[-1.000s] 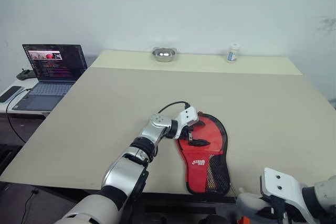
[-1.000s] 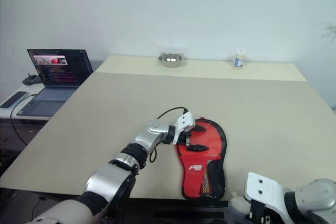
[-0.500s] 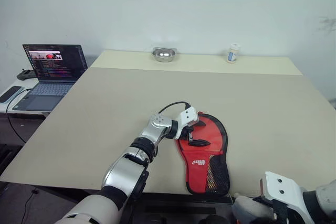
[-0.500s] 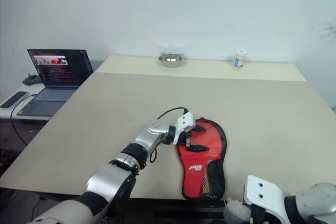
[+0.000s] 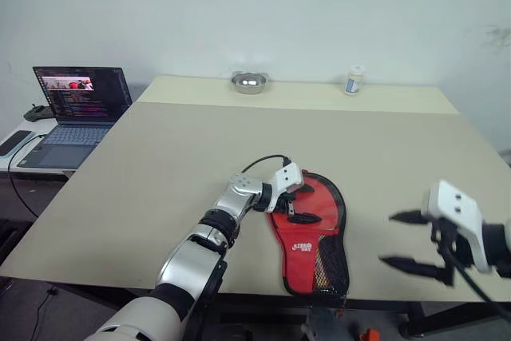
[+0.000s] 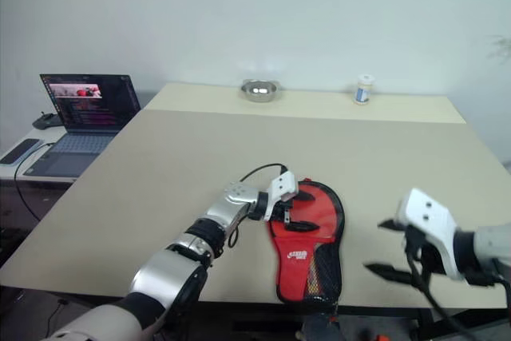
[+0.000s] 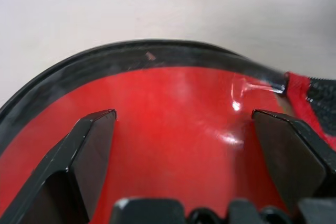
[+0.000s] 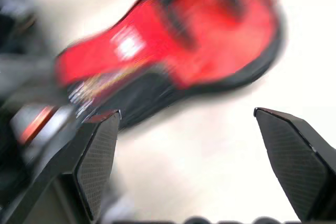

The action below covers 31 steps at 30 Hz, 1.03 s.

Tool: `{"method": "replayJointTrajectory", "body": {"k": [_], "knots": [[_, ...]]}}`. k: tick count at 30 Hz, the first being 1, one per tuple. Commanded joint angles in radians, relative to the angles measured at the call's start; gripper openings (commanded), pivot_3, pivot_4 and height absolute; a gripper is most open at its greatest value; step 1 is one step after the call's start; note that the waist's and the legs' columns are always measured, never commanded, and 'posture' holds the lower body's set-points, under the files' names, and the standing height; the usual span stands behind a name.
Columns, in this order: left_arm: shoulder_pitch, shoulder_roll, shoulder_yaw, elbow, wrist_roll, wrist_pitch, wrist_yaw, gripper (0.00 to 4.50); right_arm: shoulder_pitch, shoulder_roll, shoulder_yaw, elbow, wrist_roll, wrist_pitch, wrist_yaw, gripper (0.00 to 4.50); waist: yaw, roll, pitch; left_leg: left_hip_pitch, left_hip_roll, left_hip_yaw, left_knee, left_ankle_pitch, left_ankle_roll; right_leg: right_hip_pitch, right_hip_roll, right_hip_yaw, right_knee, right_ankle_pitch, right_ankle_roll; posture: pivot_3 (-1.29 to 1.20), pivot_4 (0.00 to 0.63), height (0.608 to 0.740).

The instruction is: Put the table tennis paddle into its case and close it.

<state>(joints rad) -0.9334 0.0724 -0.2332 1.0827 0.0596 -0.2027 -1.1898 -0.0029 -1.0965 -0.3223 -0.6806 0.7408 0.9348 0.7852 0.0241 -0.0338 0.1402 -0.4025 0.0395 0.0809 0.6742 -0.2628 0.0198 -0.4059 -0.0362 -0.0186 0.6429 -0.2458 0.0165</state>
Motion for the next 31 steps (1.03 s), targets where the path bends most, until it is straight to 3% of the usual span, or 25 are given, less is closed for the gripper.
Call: {"method": "replayJointTrajectory", "body": {"k": [1, 3, 6, 10, 14, 21, 31], "knots": [[0.013, -0.003, 0.000, -0.085, -0.019, 0.030, -0.032, 4.50, -0.060, 0.052, 0.101, 0.079, -0.080, -0.077, -0.024, 4.47, -0.001, -0.002, 0.003, -0.001, 0.000, 0.000, -0.001, 0.000, 0.000, -0.001, 0.000, 0.000, 0.000, 0.000, 0.000, 0.00, 0.150, 0.740], [0.021, 0.006, 0.008, -0.141, -0.033, 0.052, -0.044, 4.50, -0.082, 0.080, 0.135, 0.112, -0.111, -0.112, -0.022, 4.47, -0.003, -0.002, 0.005, -0.005, 0.000, 0.001, -0.003, 0.000, 0.000, -0.005, 0.001, 0.001, 0.000, 0.001, 0.002, 0.00, 0.150, 0.740], [0.086, 0.083, 0.048, -0.394, -0.100, 0.174, -0.068, 4.50, -0.161, 0.197, 0.233, 0.249, -0.211, -0.267, -0.030, 4.47, -0.011, -0.002, 0.007, -0.016, -0.001, 0.002, -0.003, 0.000, 0.000, -0.017, 0.007, 0.003, 0.002, 0.005, 0.003, 0.00, 0.150, 0.740], [0.230, 0.216, 0.097, -0.716, -0.154, 0.379, -0.015, 4.50, -0.262, 0.332, 0.304, 0.469, -0.287, -0.395, -0.005, 4.47, -0.030, 0.002, 0.012, -0.015, 0.003, 0.003, -0.003, 0.000, 0.000, -0.018, 0.012, 0.006, 0.002, 0.005, 0.002, 0.00, 0.150, 0.740], [0.358, 0.316, 0.156, -0.901, -0.184, 0.516, 0.065, 4.50, -0.325, 0.382, 0.314, 0.625, -0.334, -0.506, 0.044, 4.47, -0.028, 0.010, 0.017, -0.013, 0.005, 0.003, -0.003, 0.000, 0.000, -0.017, 0.013, 0.005, 0.004, 0.005, 0.002, 0.00, 0.150, 0.740], [0.436, 0.360, 0.170, -1.008, -0.196, 0.572, 0.183, 4.50, -0.382, 0.355, 0.275, 0.810, -0.365, -0.613, 0.149, 4.47, -0.016, 0.011, 0.019, -0.014, 0.004, 0.003, 0.001, 0.000, 0.000, -0.016, 0.012, 0.005, 0.004, 0.005, 0.002, 0.00, 0.150, 0.740], [0.375, 0.310, 0.115, -0.889, -0.194, 0.524, 0.208, 4.50, -0.255, 0.278, 0.162, 0.643, -0.348, -0.543, 0.116, 4.47, -0.016, 0.011, 0.019, -0.013, 0.005, 0.004, 0.003, 0.000, 0.000, -0.015, 0.013, 0.006, 0.005, 0.006, 0.003, 0.00, 0.150, 0.740]]}}
